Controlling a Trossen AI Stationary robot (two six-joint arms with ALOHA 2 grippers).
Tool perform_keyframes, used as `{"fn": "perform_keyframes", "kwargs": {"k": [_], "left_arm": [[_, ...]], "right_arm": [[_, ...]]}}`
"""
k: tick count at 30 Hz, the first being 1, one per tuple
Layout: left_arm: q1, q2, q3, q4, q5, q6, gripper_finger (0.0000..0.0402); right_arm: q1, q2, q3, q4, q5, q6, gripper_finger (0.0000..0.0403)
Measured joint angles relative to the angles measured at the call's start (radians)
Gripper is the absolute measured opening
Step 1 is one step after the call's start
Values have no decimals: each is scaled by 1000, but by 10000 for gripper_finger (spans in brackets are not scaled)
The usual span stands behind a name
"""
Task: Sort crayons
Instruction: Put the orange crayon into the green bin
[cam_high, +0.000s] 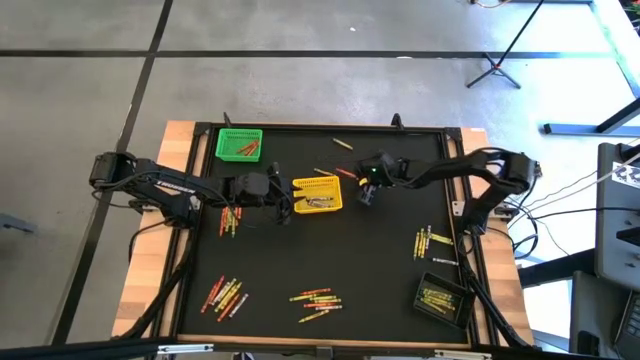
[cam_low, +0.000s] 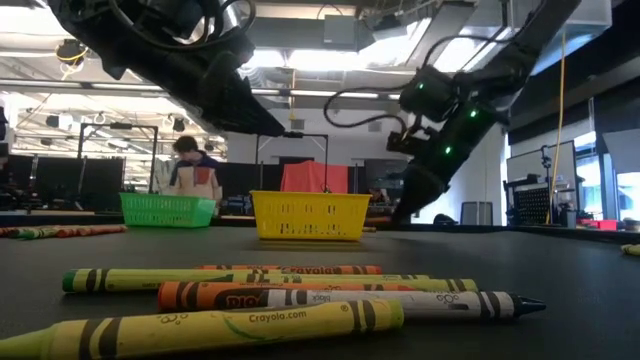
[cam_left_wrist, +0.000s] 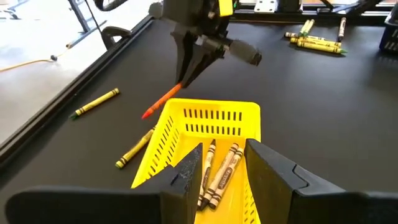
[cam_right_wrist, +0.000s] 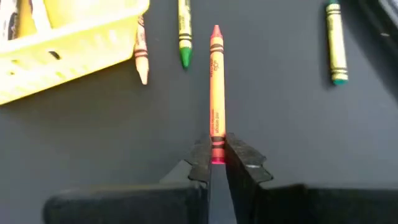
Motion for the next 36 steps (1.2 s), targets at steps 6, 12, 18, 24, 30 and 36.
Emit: {"fn": "perform_keyframes", "kwargs": {"k": [6, 12, 18, 24, 30, 36], "left_arm": [[30, 0, 0, 5, -2, 25, 123], [80, 0, 0, 12, 8, 50, 167], [96, 0, 0, 28, 31, 80, 175], [101, 0, -11, 95, 78, 107, 175], [101, 0, -118, 416, 169, 107, 176], [101, 0, -142, 513, 219, 106, 176]], "right_arm": [[0, -105, 0, -54, 0, -1, 32], [1, -167, 1, 15, -74, -10, 32], [47, -166, 2, 172, -133, -37, 32], [96, -166, 2, 357, -175, -60, 32], [159, -159, 2, 486, -186, -60, 32], [221, -93, 2, 680, -187, -60, 32]]}}
